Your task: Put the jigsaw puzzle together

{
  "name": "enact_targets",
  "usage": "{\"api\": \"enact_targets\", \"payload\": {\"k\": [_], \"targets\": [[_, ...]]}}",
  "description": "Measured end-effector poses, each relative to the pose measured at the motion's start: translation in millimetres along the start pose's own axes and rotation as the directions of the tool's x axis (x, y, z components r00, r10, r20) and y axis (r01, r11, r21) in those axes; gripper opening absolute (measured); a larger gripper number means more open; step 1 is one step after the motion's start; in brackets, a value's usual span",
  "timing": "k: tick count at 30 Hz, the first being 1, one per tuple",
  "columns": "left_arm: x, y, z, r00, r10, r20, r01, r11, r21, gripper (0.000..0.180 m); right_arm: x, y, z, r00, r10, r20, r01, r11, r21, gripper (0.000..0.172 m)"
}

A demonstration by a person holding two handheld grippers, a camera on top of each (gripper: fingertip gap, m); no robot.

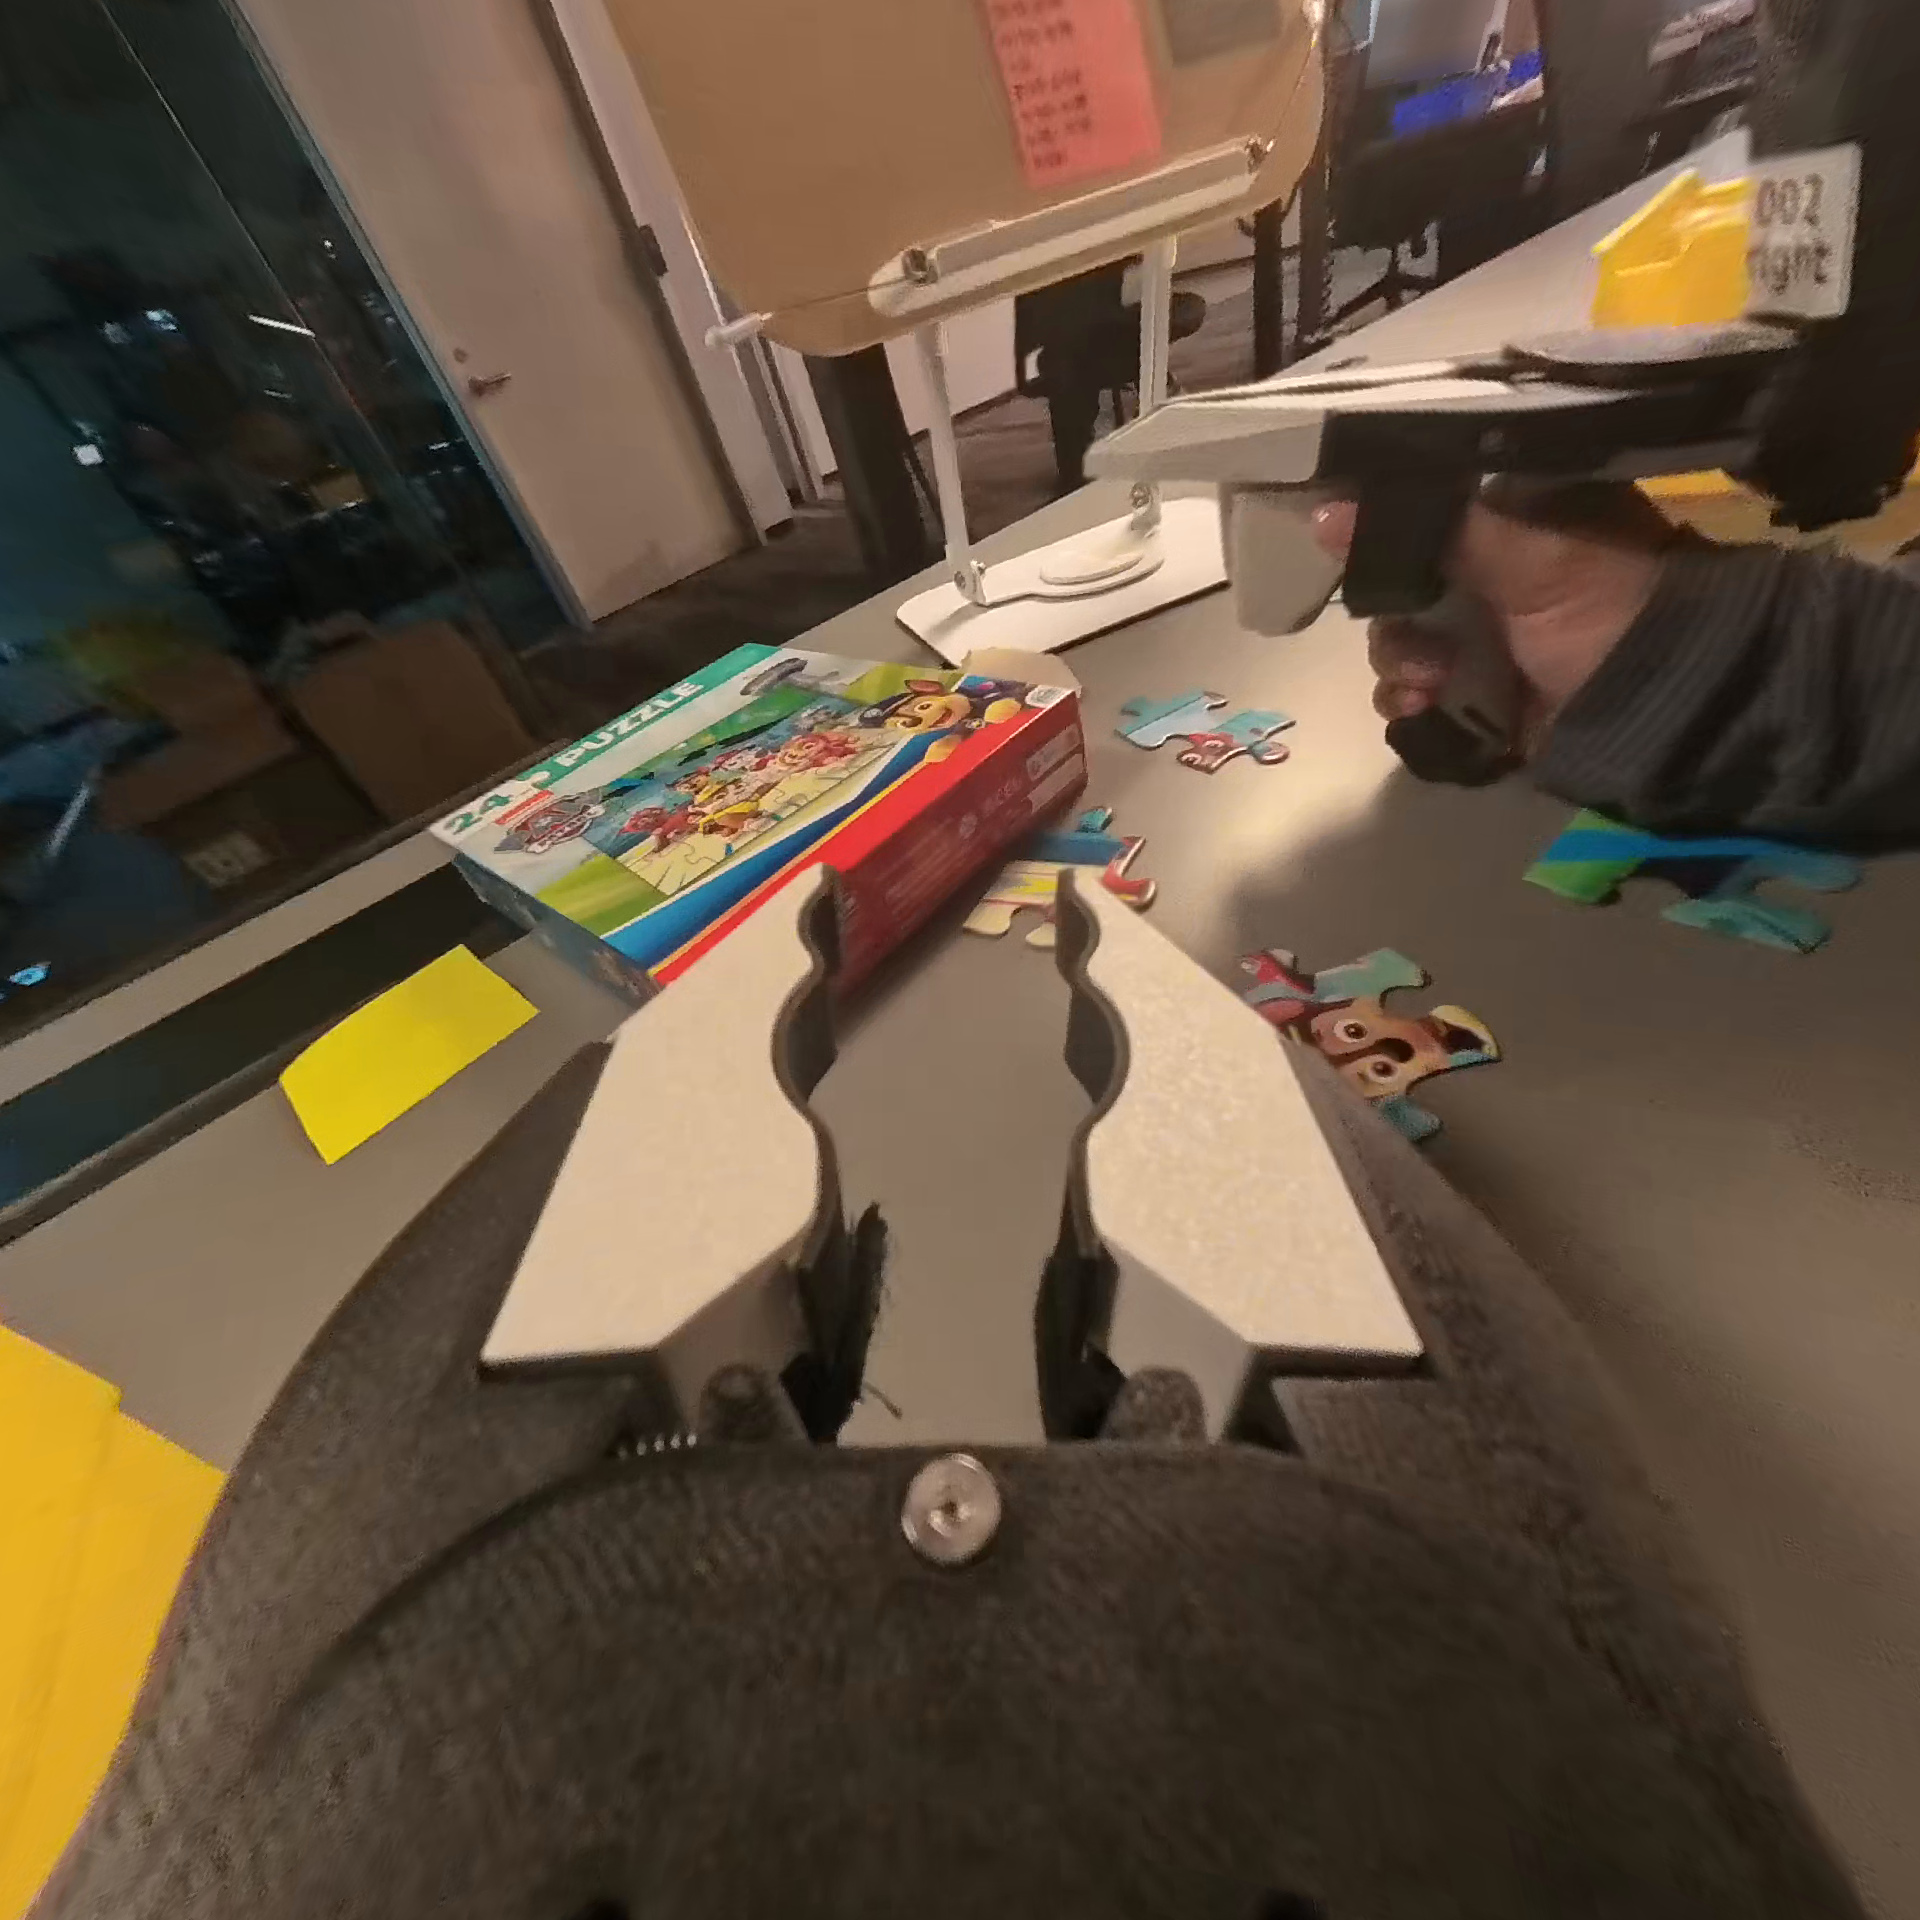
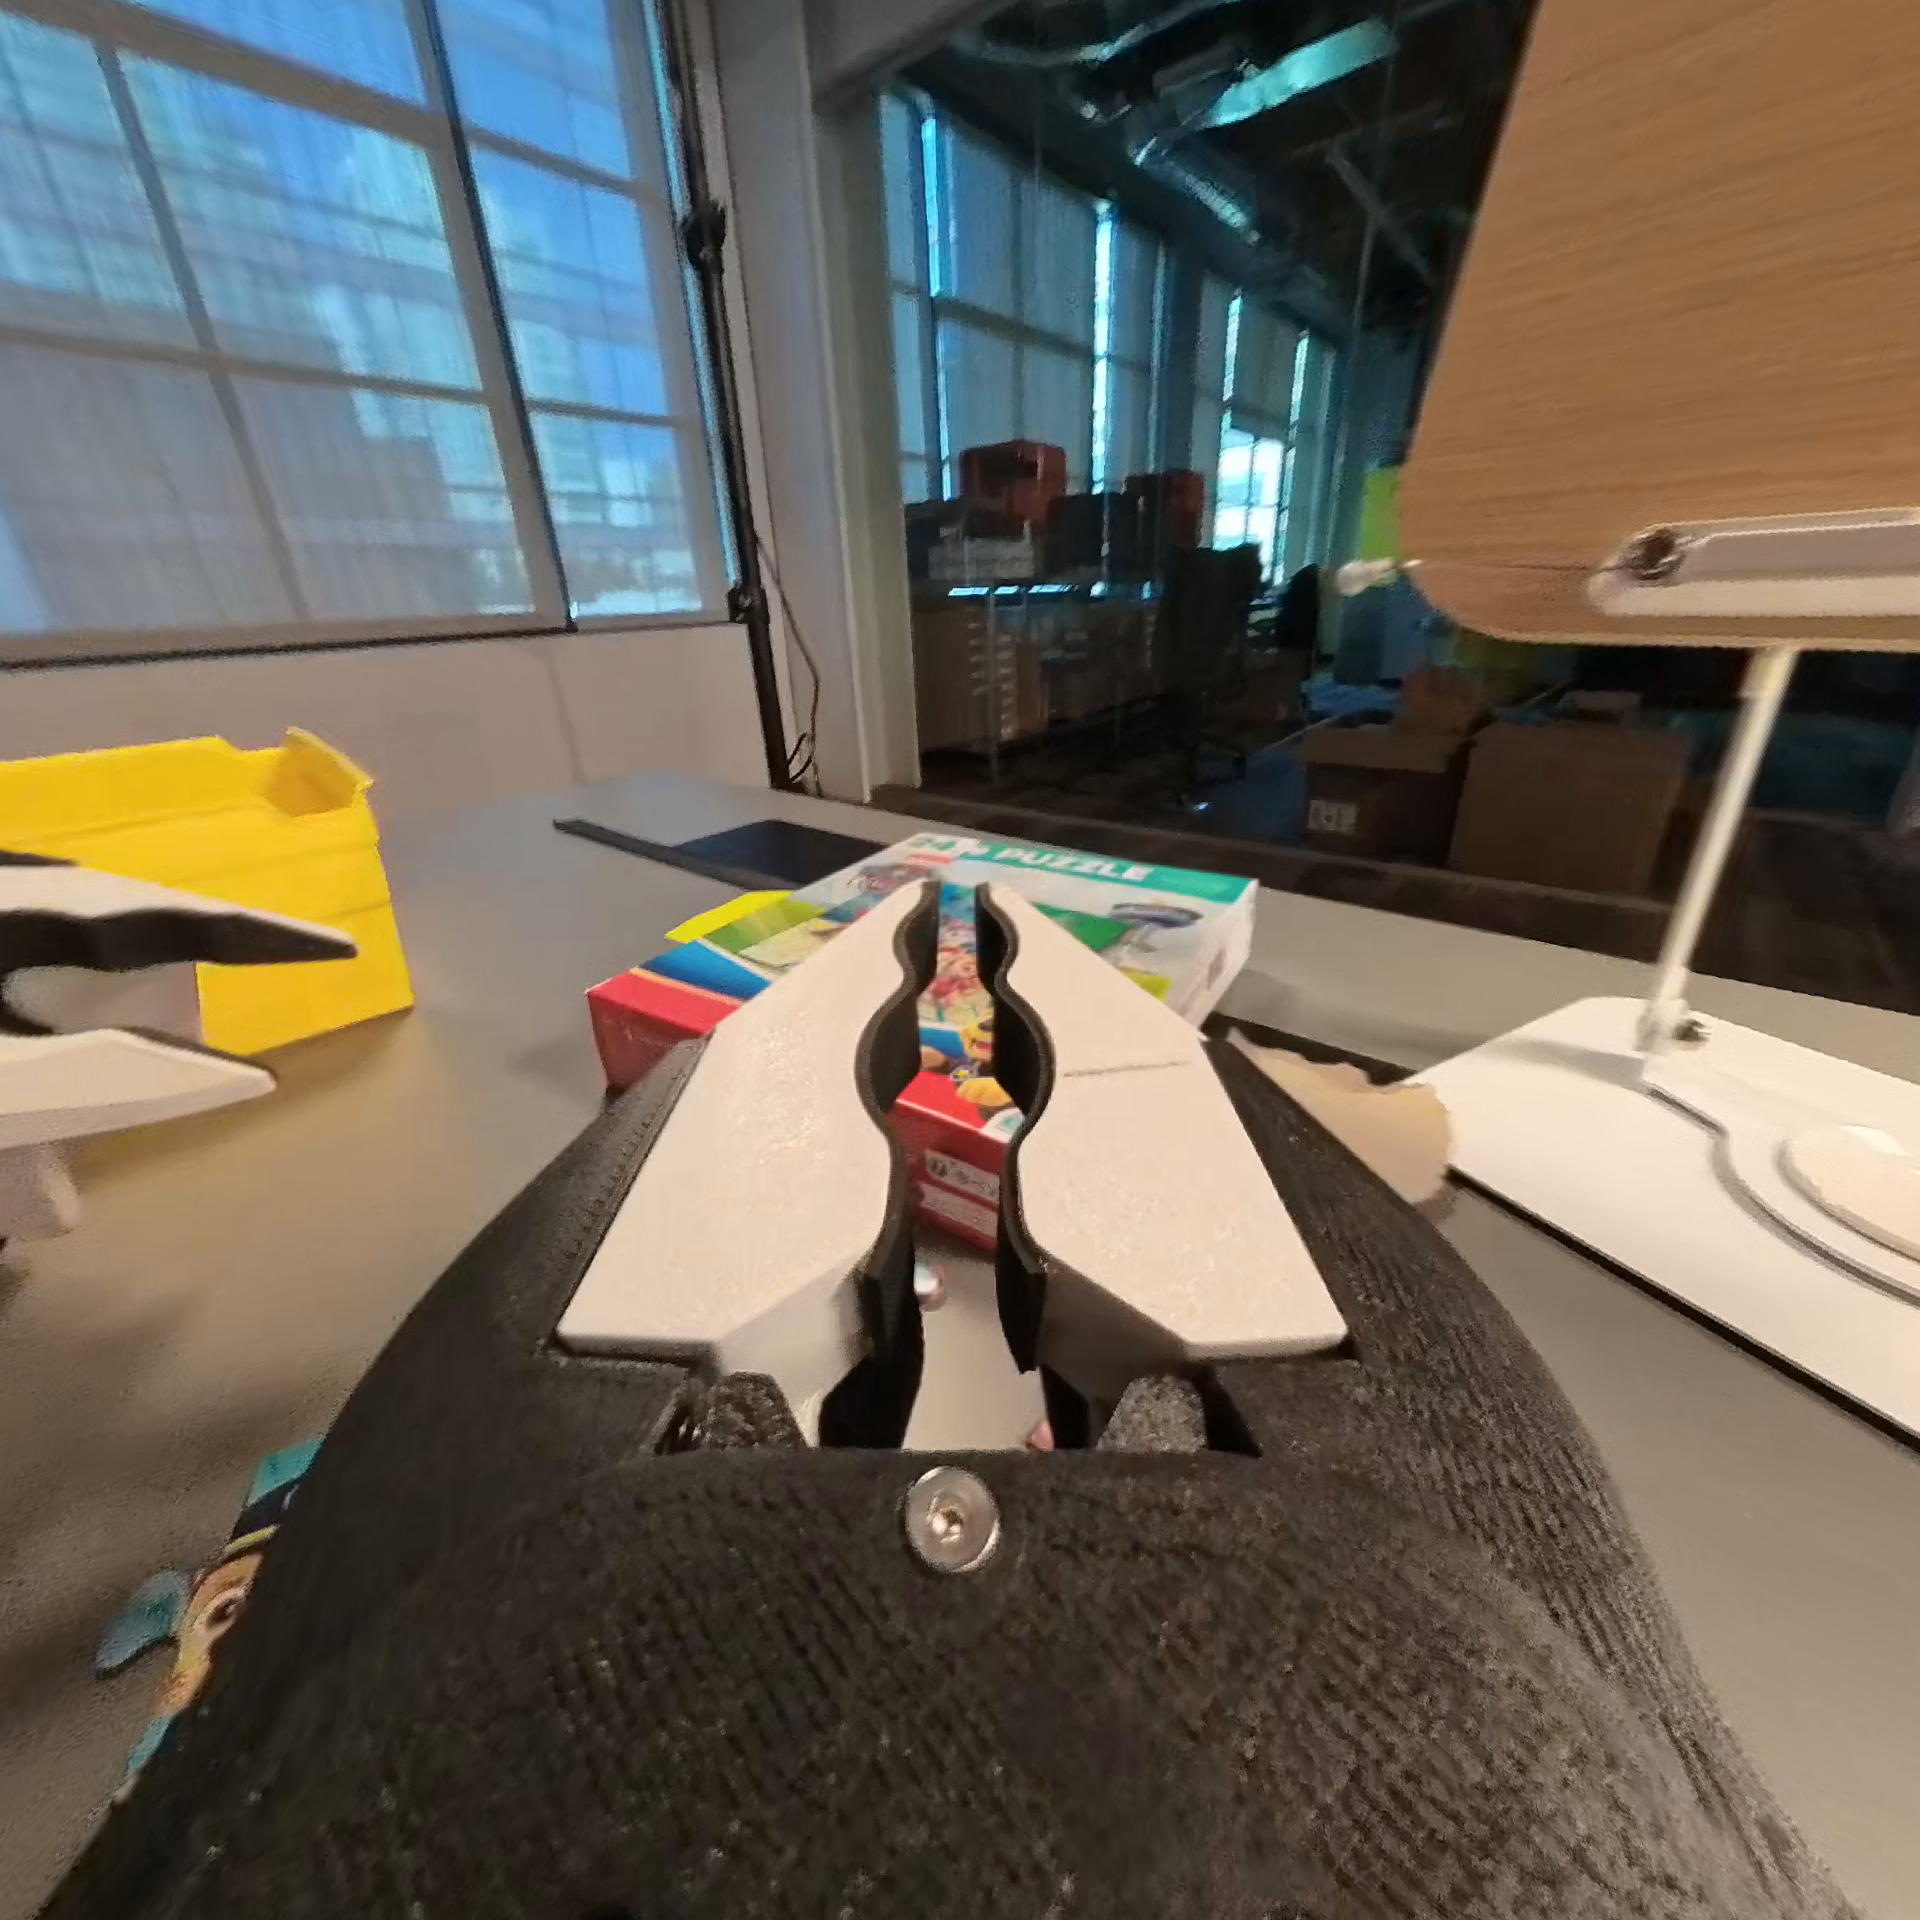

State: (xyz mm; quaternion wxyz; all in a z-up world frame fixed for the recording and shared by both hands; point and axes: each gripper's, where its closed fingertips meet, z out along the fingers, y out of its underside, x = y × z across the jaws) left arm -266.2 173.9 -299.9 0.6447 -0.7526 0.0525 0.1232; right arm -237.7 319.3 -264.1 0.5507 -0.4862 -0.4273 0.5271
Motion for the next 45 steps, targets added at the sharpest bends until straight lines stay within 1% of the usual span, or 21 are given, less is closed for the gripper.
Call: {"api": "enact_targets", "payload": {"k": [1,3,5,6,8,10,11,13,17,19,21,26,30,34,36,38,41,43,45], "targets": [[0.5,0.5,0.3,1.0,0.009,0.004,-0.009,1.0,-0.002,0.04,-2.1,3.6,3.5,1.0,0.005,0.022,-0.005,1.0,-0.027,0.005],[0.5,0.2,-0.1,1.0,0.019,0.014,-0.019,1.0,-0.001,0.039,-0.1,14.8,9.3,0.998,0.057,0.021,-0.054,0.992,-0.117,0.008],[0.4,-0.6,-0.7,0.999,0.026,0.019,-0.026,1.0,0.005,0.038,-2.7,29.4,12.2,0.987,0.159,0.024,-0.149,0.96,-0.239,0.018],[-0.5,-0.8,-0.9,0.999,0.025,0.025,-0.026,1.0,0.008,0.038,-5.5,39.7,12.1,0.976,0.216,0.018,-0.199,0.927,-0.318,0.023],[-3.5,-1.7,-1.7,0.999,0.021,0.04,-0.022,1.0,0.016,0.038,-10.6,63.7,7.9,0.952,0.305,-0.032,-0.283,0.832,-0.478,0.038],[-8.7,-4.1,-3.5,0.997,0.018,0.07,-0.02,0.999,0.034,0.035,-15.9,83.9,1.9,0.928,0.361,-0.094,-0.345,0.736,-0.582,0.049],[-12.8,-6.6,-5.1,0.995,0.018,0.096,-0.023,0.998,0.052,0.033,-18.4,90.0,0.1,0.918,0.378,-0.116,-0.366,0.703,-0.609,0.054],[-18.9,-10.2,-8.4,0.991,0.01,0.131,-0.02,0.997,0.079,0.031,-23.2,95.6,-0.2,0.919,0.373,-0.126,-0.363,0.68,-0.637,0.061],[-22.1,-9.8,-9.7,0.991,-0.013,0.136,0.001,0.996,0.086,0.031,-27.4,110.1,-1.7,0.979,0.187,-0.082,-0.187,0.662,-0.726,0.075],[-21.7,-9.4,-9.3,0.991,-0.008,0.137,-0.004,0.997,0.083,0.031,-34.0,113.1,0.0,0.99,0.132,-0.056,-0.129,0.652,-0.747,0.08],[-20.9,-9.2,-9.1,0.99,0.003,0.138,-0.014,0.997,0.08,0.03,-45.3,115.0,3.9,0.993,0.116,-0.025,-0.094,0.647,-0.757,0.079],[-20.9,-9.5,-9.6,0.99,0.004,0.14,-0.015,0.997,0.08,0.03,-62.4,118.9,10.2,0.997,0.068,0.025,-0.025,0.641,-0.767,0.064],[-22.9,-10.2,-10.4,0.99,-0.013,0.14,0.0,0.996,0.09,0.03,-76.2,120.9,11.3,0.995,0.038,0.092,0.048,0.627,-0.778,0.05],[-26.2,-12.8,-13.5,0.988,-0.021,0.151,0.005,0.994,0.109,0.029,-88.0,122.5,11.0,0.986,0.004,0.164,0.127,0.612,-0.781,0.042],[-27.1,-16.2,-16.3,0.988,-0.017,0.155,-0.003,0.991,0.131,0.028,-96.5,122.0,10.4,0.983,0.04,0.178,0.117,0.609,-0.785,0.038],[-27.8,-17.4,-17.6,0.988,-0.019,0.156,-0.003,0.99,0.14,0.027,-109.5,120.9,9.6,0.973,0.106,0.206,0.099,0.613,-0.784,0.038],[-29.3,-17.2,-18.1,0.987,-0.031,0.156,0.008,0.99,0.144,0.027,-136.6,119.5,4.0,0.931,0.191,0.312,0.131,0.622,-0.772,0.037],[-30.3,-17.5,-18.7,0.987,-0.036,0.157,0.012,0.989,0.149,0.027,-161.4,118.6,-8.4,0.867,0.284,0.409,0.17,0.603,-0.779,0.019],[-30.8,-17.2,-18.9,0.987,-0.038,0.155,0.014,0.989,0.15,0.027,-184.4,115.8,-24.0,0.782,0.411,0.468,0.182,0.568,-0.803,0.017]]}}
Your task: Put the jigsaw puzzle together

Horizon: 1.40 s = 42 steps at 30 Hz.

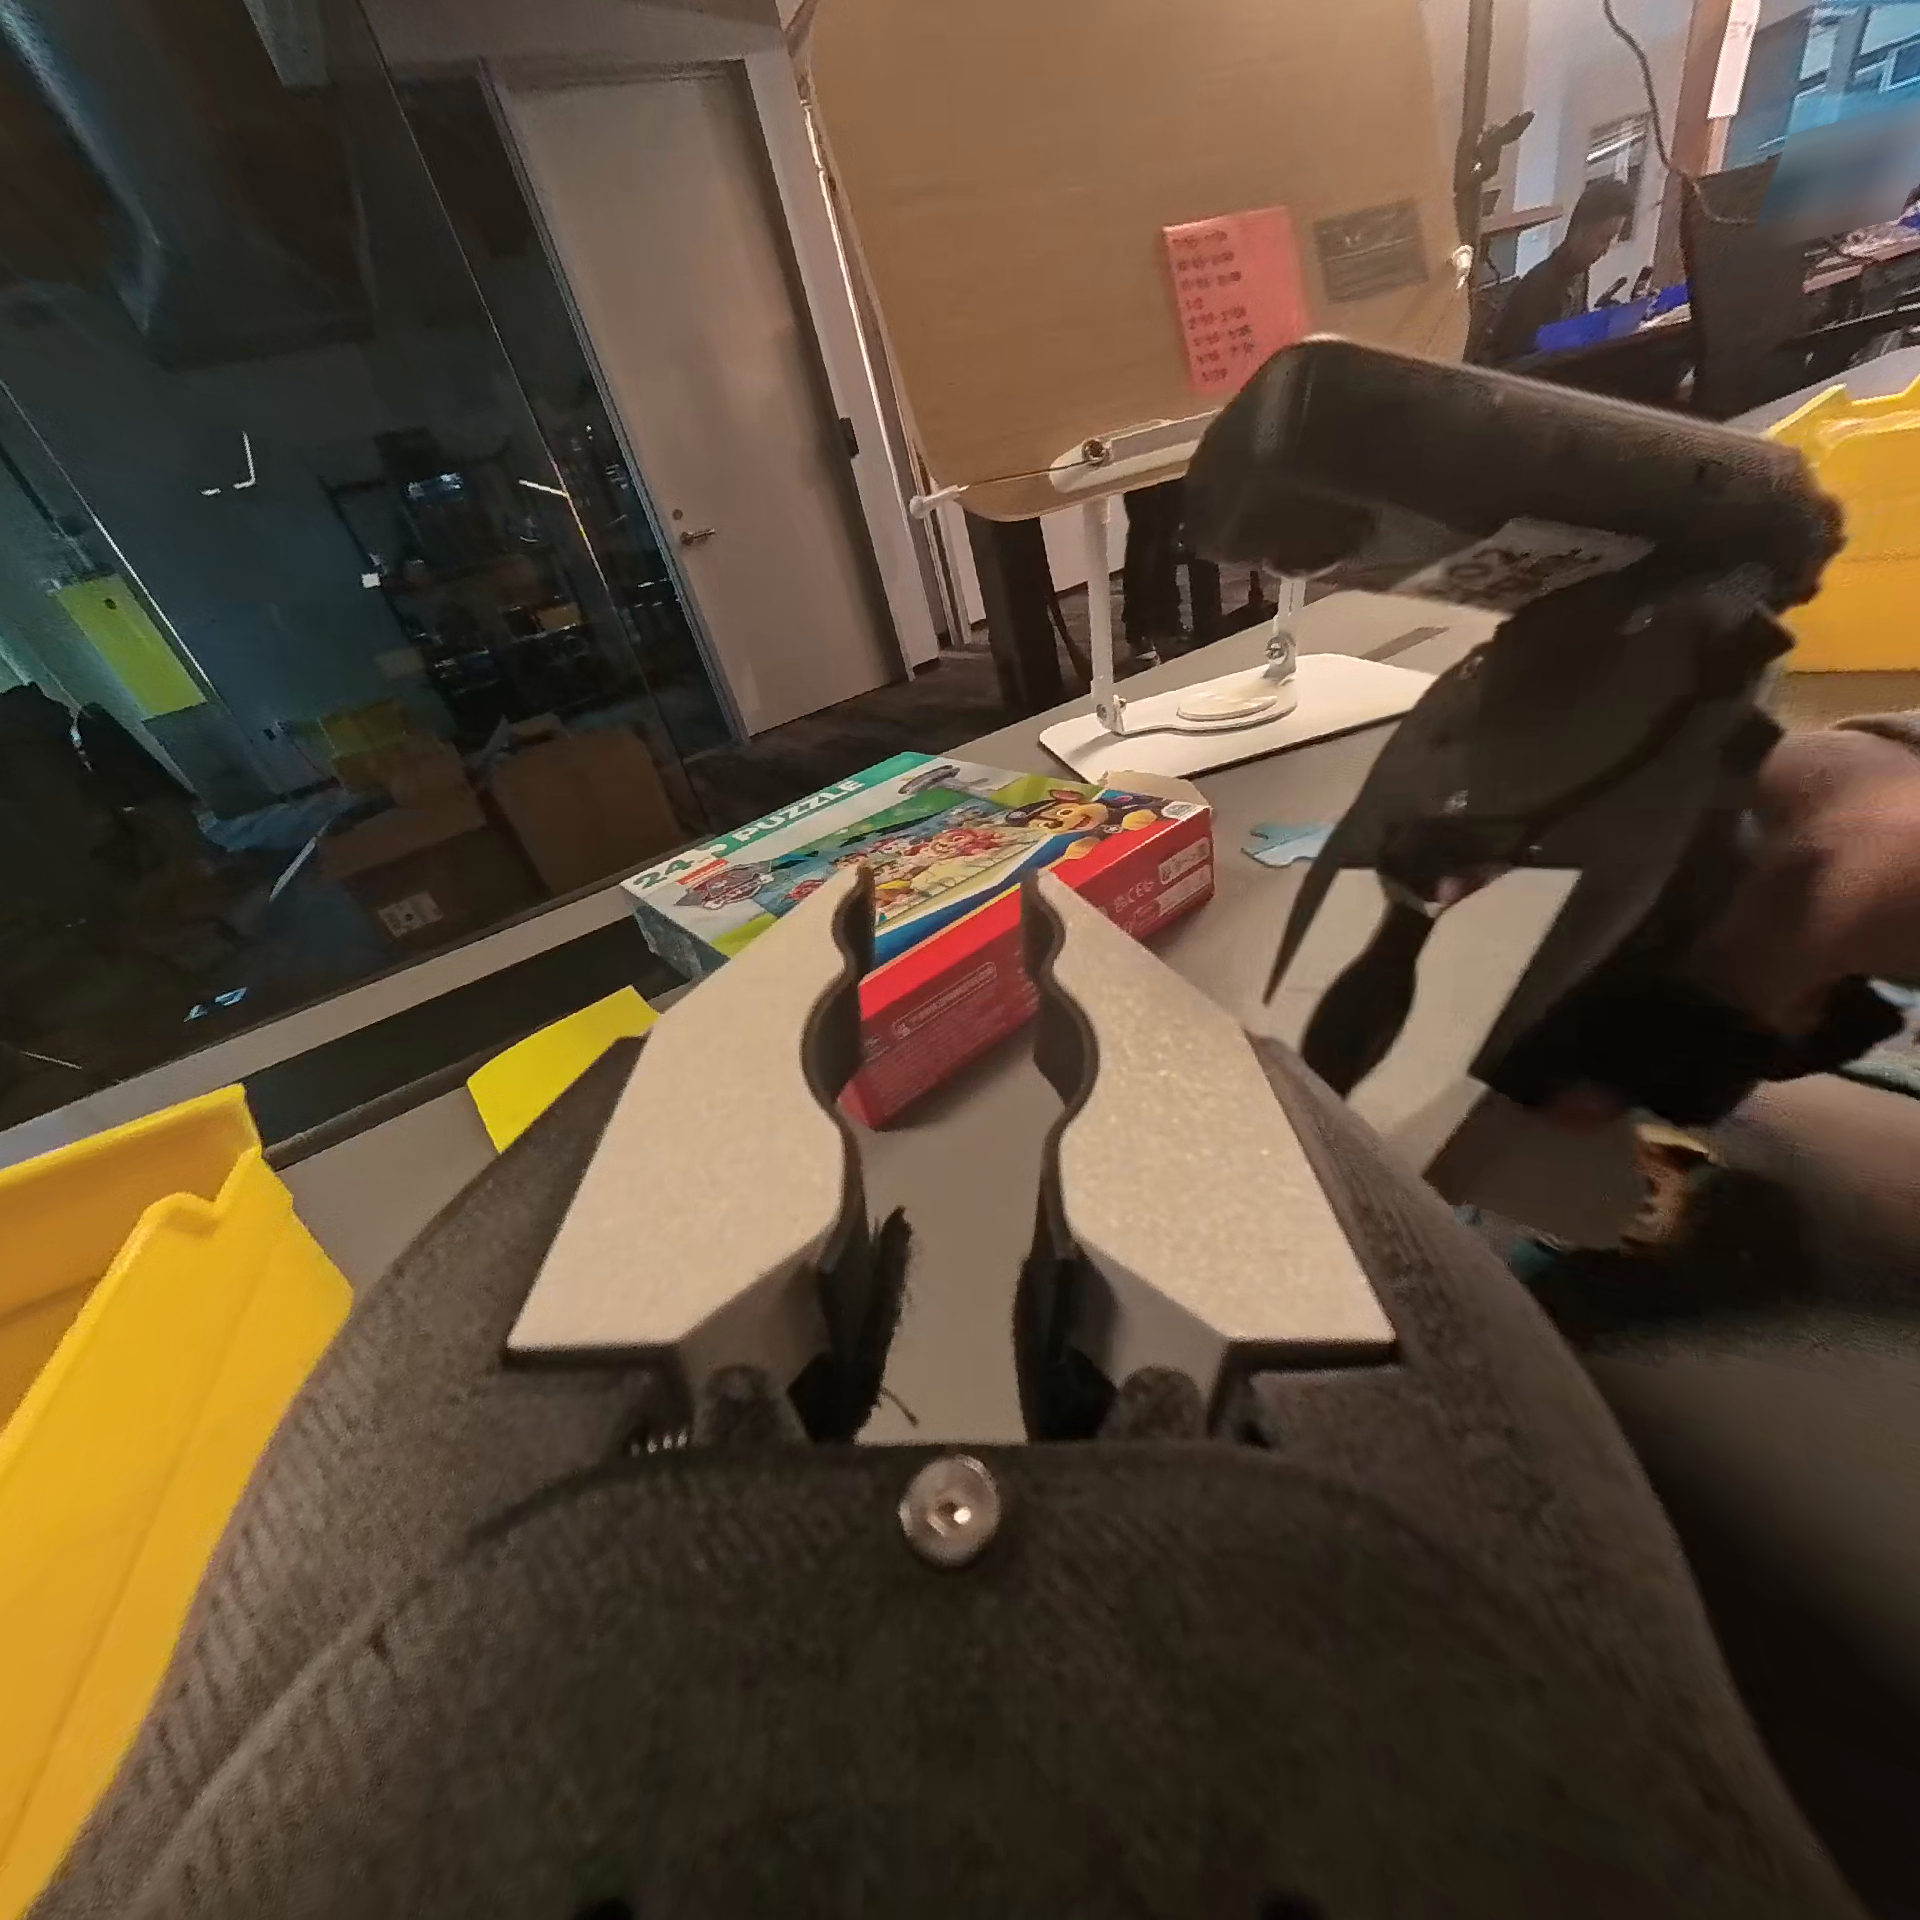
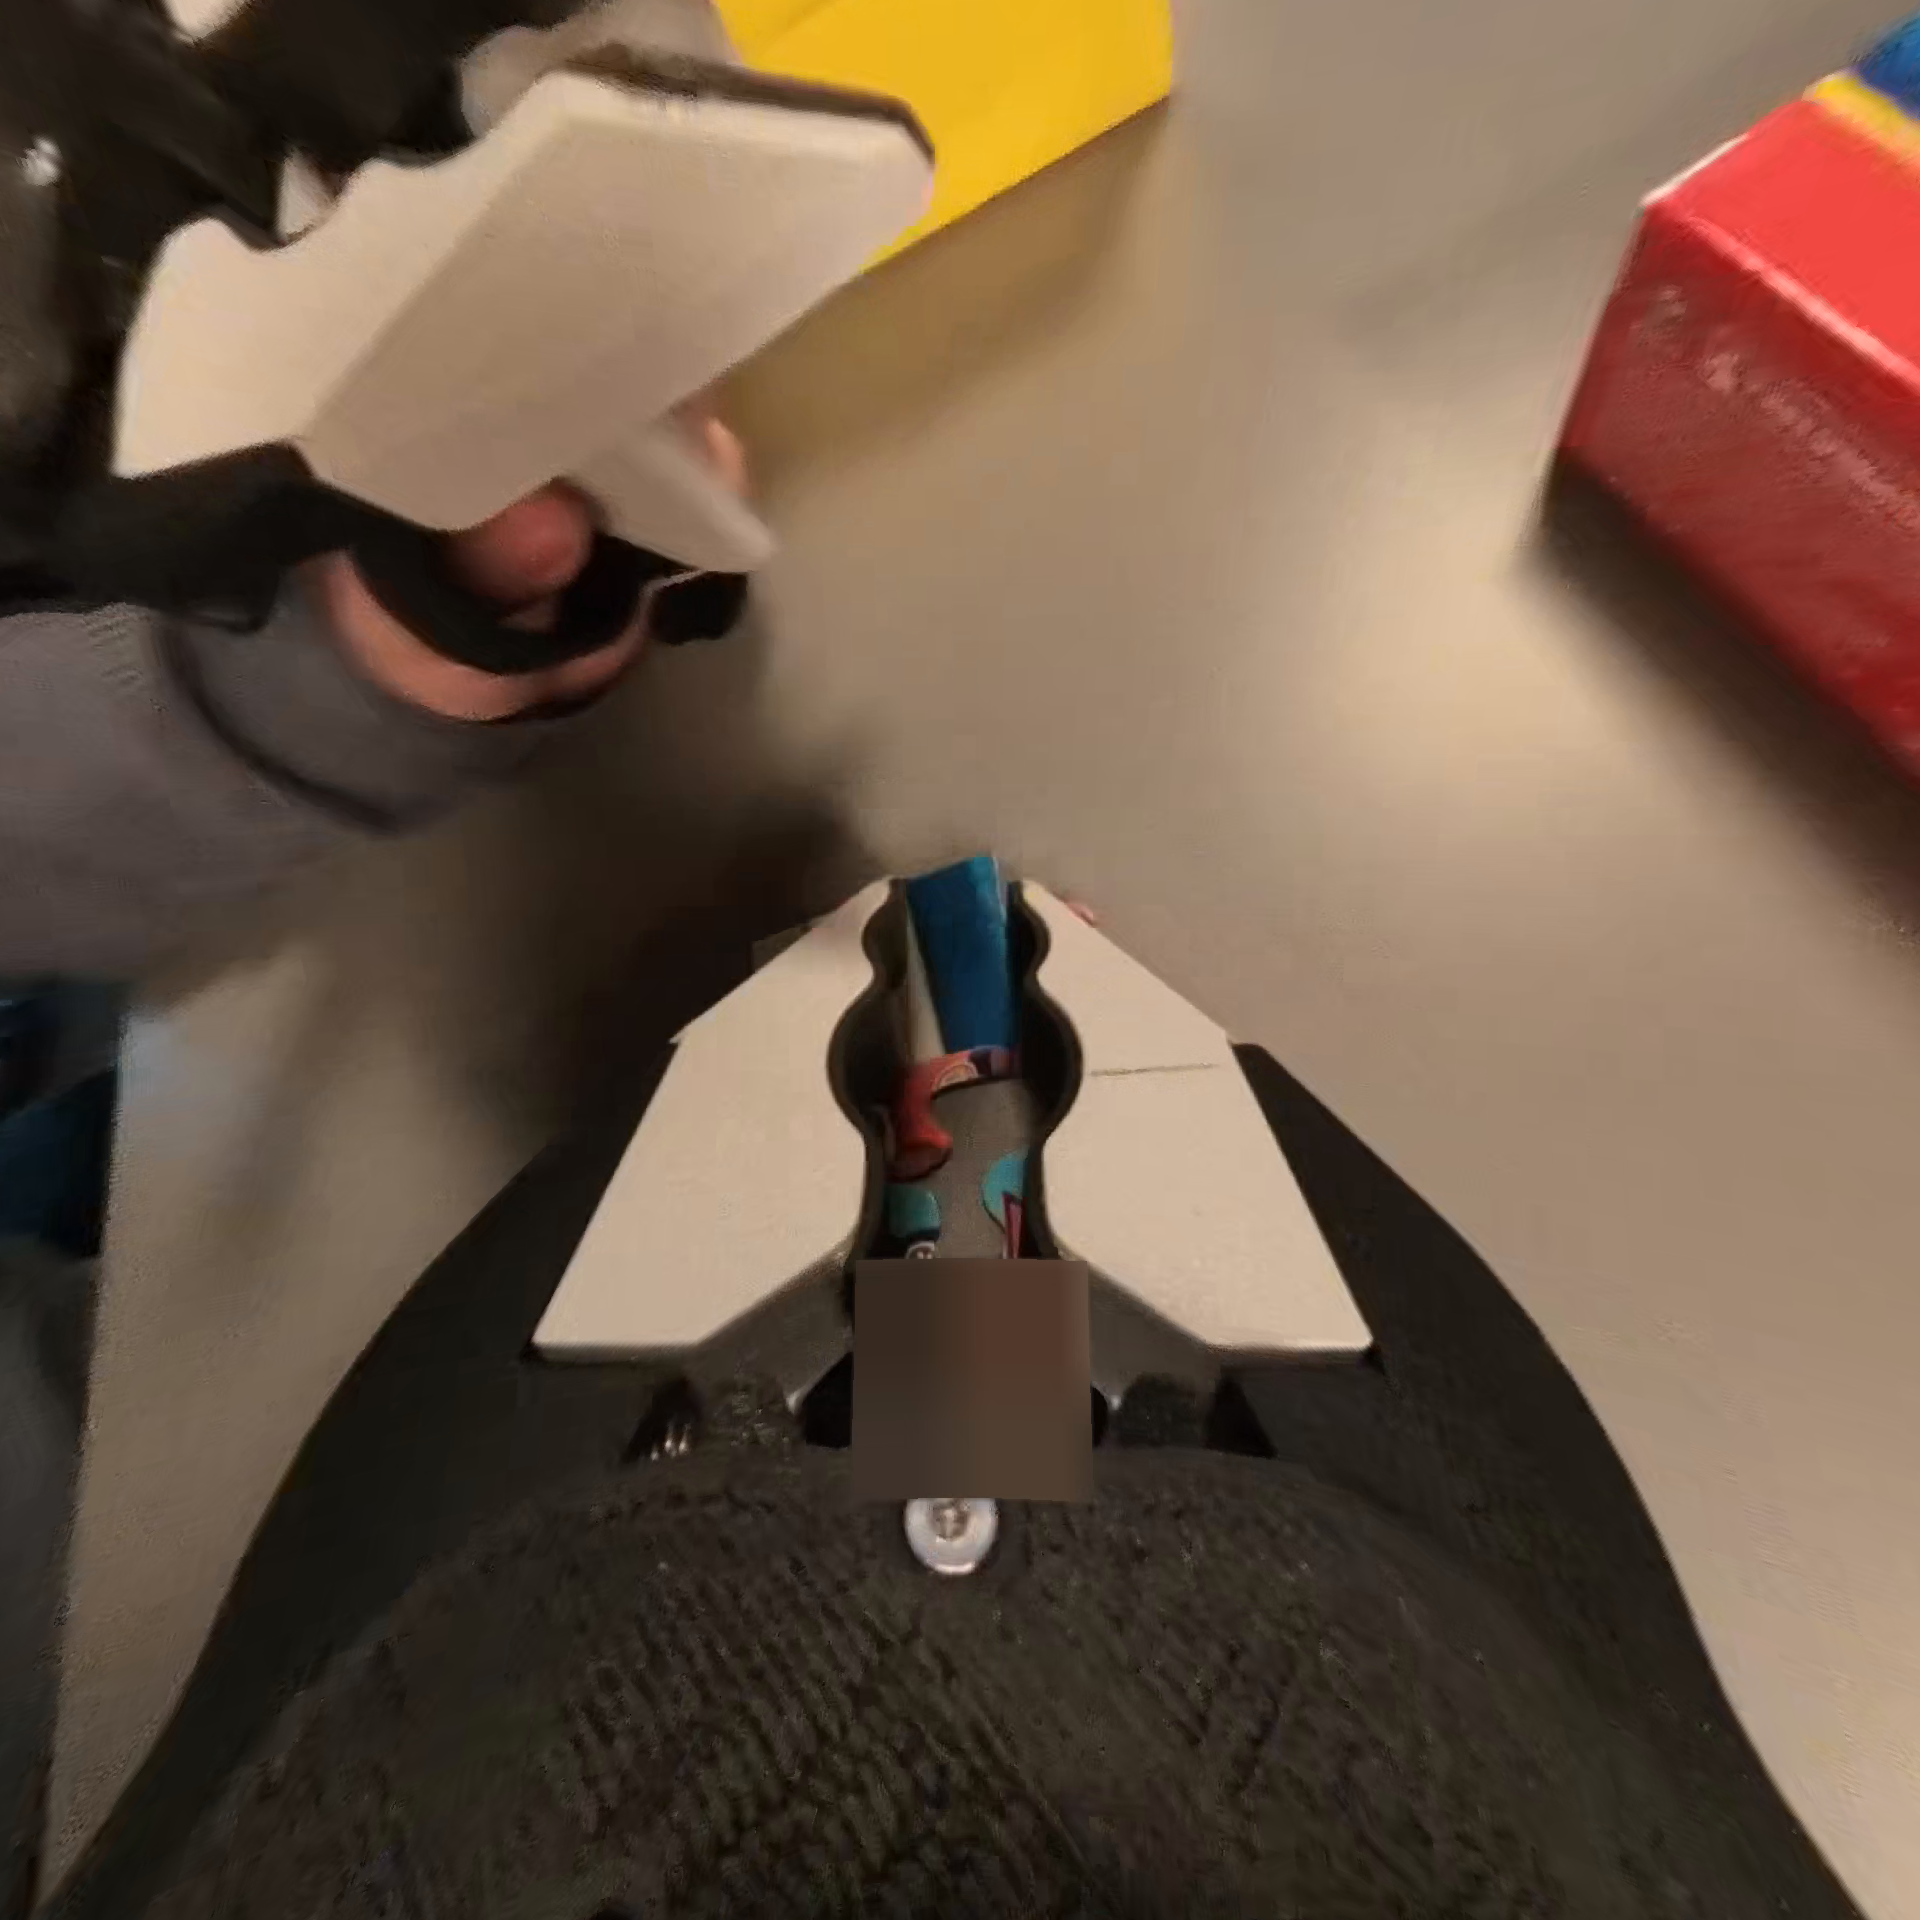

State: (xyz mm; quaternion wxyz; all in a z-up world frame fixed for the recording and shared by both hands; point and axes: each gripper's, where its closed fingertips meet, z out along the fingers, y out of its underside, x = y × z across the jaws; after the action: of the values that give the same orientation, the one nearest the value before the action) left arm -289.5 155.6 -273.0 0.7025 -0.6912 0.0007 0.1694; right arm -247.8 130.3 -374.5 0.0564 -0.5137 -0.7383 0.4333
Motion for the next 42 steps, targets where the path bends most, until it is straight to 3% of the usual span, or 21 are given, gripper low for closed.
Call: {"api": "enact_targets", "payload": {"k": [5,8,12,16,29,32,34,36,42], "targets": [[1.3,1.2,0.7,1.0,0.006,-0.011,-0.006,1.0,-0.005,0.026,2.3,-5.1,-13.8,0.998,-0.032,-0.054,0.035,0.998,0.05,0.023],[2.8,2.5,1.7,1.0,0.007,-0.018,-0.008,1.0,-0.013,0.026,-0.1,3.2,-17.2,0.993,-0.082,-0.087,0.083,0.997,0.01,0.03],[3.9,3.8,2.3,1.0,0.015,-0.022,-0.015,1.0,-0.019,0.026,-7.2,11.5,-11.2,0.989,-0.119,-0.087,0.117,0.993,-0.021,0.064],[4.3,4.5,2.5,1.0,0.016,-0.024,-0.017,1.0,-0.024,0.026,-6.5,16.1,-6.8,0.954,-0.259,-0.152,0.25,0.965,-0.08,0.076],[5.8,7.0,3.8,0.999,0.029,-0.028,-0.03,0.999,-0.04,0.026,-15.4,25.4,-7.5,0.914,-0.368,-0.17,0.308,0.903,-0.299,0.07],[5.9,7.0,3.8,0.999,0.031,-0.028,-0.033,0.999,-0.04,0.026,-3.7,12.1,-13.3,0.913,-0.341,-0.225,0.273,0.919,-0.285,0.052],[5.6,6.8,3.7,0.999,0.031,-0.027,-0.032,0.999,-0.04,0.026,0.1,2.1,-16.3,0.949,-0.25,-0.193,0.202,0.951,-0.236,0.04],[5.1,6.0,3.3,0.999,0.031,-0.024,-0.032,0.999,-0.036,0.026,1.8,-1.2,-16.7,0.969,-0.218,-0.12,0.186,0.954,-0.234,0.039],[4.5,5.3,3.3,0.999,0.025,-0.025,-0.026,0.999,-0.034,0.026,1.3,13.3,-8.3,0.934,-0.356,0.008,0.338,0.878,-0.34,0.05]]}}
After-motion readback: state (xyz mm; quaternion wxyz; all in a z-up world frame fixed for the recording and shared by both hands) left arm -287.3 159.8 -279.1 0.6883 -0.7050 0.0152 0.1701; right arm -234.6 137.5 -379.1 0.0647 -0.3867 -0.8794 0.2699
